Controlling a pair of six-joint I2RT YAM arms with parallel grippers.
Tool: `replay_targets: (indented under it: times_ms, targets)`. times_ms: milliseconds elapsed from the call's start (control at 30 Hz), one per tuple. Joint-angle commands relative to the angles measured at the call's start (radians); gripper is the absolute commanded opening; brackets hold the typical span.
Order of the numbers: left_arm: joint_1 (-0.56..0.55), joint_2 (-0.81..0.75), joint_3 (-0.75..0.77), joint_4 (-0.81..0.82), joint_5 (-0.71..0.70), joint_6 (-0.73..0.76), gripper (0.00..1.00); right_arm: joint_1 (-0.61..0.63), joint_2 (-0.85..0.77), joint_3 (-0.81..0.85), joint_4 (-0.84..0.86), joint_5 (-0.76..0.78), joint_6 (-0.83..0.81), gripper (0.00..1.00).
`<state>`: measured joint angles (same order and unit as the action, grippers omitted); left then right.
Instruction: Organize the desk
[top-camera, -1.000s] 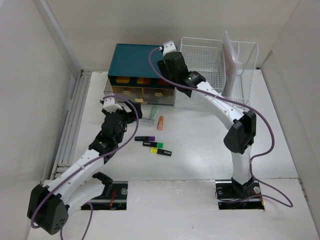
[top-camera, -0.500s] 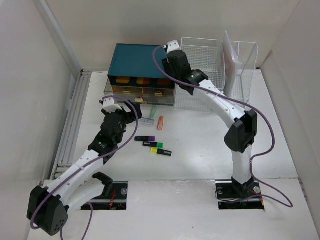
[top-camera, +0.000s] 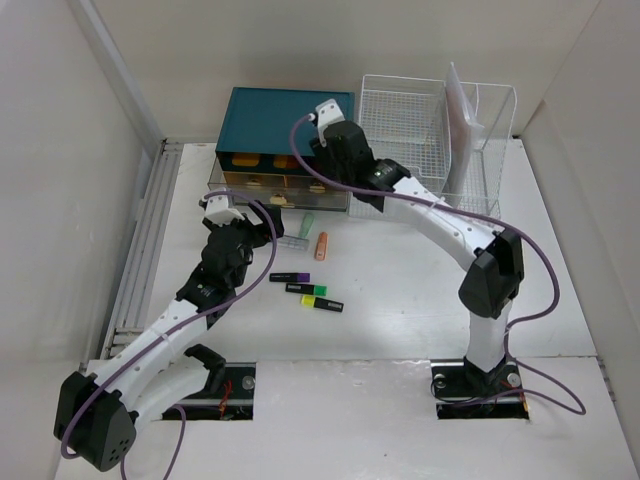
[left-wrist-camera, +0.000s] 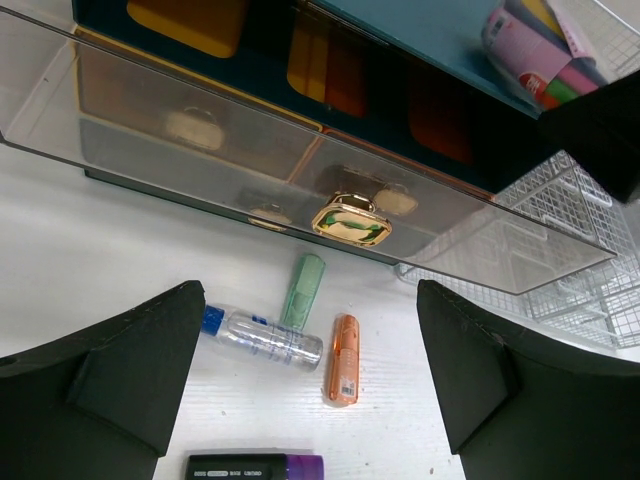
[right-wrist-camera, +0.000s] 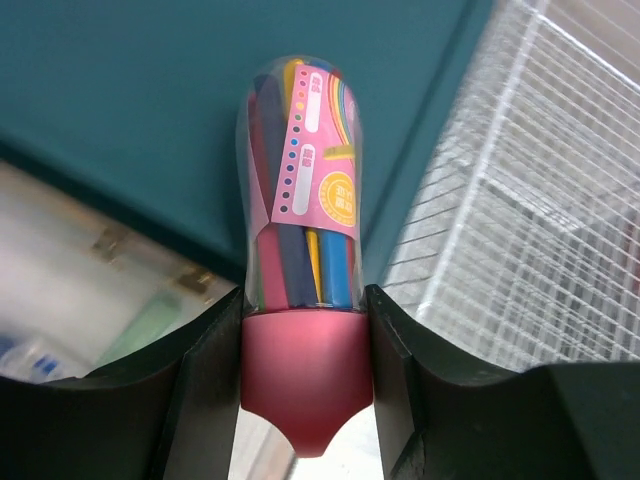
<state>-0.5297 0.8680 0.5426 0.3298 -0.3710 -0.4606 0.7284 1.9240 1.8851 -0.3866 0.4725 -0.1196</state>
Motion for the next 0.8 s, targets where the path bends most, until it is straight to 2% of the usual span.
replay_targets:
  times_ms: [0, 467, 767]
  targets:
    - [0.002, -0.021, -0.004, 0.015, 0.000, 0.011, 0.84, 0.042, -0.085, -0.043, 0.094, -0.017, -0.049, 0.26]
    - [0.002, -0.040, -0.004, -0.003, 0.000, 0.011, 0.84, 0.051, -0.129, -0.052, 0.043, -0.221, -0.069, 0.26]
    - [0.002, -0.040, -0.004, -0.003, 0.000, 0.011, 0.84, 0.051, -0.148, -0.072, 0.014, -0.420, -0.141, 0.26]
